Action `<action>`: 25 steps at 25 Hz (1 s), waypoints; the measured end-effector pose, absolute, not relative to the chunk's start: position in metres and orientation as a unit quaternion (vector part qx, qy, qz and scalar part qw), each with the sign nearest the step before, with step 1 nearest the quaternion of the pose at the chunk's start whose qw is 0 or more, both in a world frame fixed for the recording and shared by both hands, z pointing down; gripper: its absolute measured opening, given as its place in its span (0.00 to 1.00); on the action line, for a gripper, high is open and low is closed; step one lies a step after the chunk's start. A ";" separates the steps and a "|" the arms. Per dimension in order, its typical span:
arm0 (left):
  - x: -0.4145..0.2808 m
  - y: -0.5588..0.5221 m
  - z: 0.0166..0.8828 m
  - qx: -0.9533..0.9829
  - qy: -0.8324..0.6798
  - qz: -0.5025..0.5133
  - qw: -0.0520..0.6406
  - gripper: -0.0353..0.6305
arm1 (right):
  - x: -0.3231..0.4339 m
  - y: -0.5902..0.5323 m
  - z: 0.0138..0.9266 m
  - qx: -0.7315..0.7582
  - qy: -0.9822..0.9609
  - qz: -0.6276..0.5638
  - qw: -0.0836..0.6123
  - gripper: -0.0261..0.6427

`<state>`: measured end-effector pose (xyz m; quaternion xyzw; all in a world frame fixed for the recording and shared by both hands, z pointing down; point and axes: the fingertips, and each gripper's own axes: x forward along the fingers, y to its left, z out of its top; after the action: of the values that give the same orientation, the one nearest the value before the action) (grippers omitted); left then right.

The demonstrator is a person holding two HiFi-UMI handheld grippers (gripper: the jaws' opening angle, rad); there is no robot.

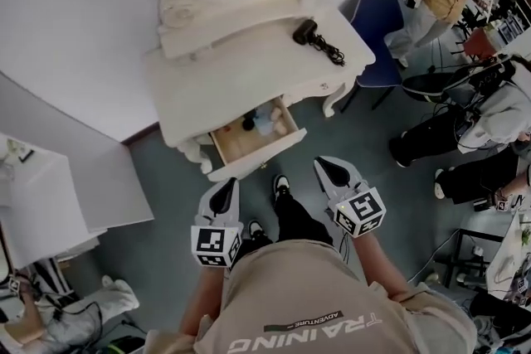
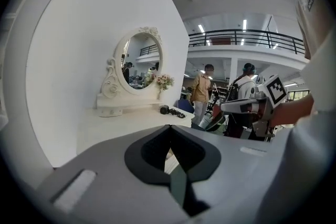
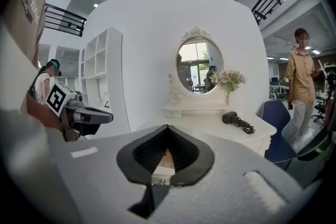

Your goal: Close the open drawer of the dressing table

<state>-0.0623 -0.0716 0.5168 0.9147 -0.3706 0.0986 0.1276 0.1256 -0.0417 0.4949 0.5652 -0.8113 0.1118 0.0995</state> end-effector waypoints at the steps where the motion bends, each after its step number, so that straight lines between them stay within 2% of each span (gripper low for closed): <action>1: -0.060 -0.079 0.515 0.912 -0.378 0.102 0.126 0.08 | 0.126 -0.051 0.498 0.558 -0.816 0.115 0.096 0.04; 11: 0.002 -0.174 0.490 0.894 -0.420 0.119 0.101 0.08 | 0.182 -0.153 0.514 0.510 -0.847 0.080 0.128 0.04; 15: 0.016 -0.203 0.483 0.885 -0.440 0.099 0.114 0.08 | 0.199 -0.181 0.519 0.494 -0.856 0.084 0.128 0.04; 25: -0.003 -0.210 0.511 0.834 -0.516 0.129 0.148 0.08 | 0.185 -0.211 0.580 0.396 -0.893 0.112 0.183 0.04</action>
<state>-0.0026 -0.2103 0.5105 0.8339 -0.5158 0.1293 0.1477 0.1848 -0.2111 0.5796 0.3962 -0.8928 0.1118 0.1828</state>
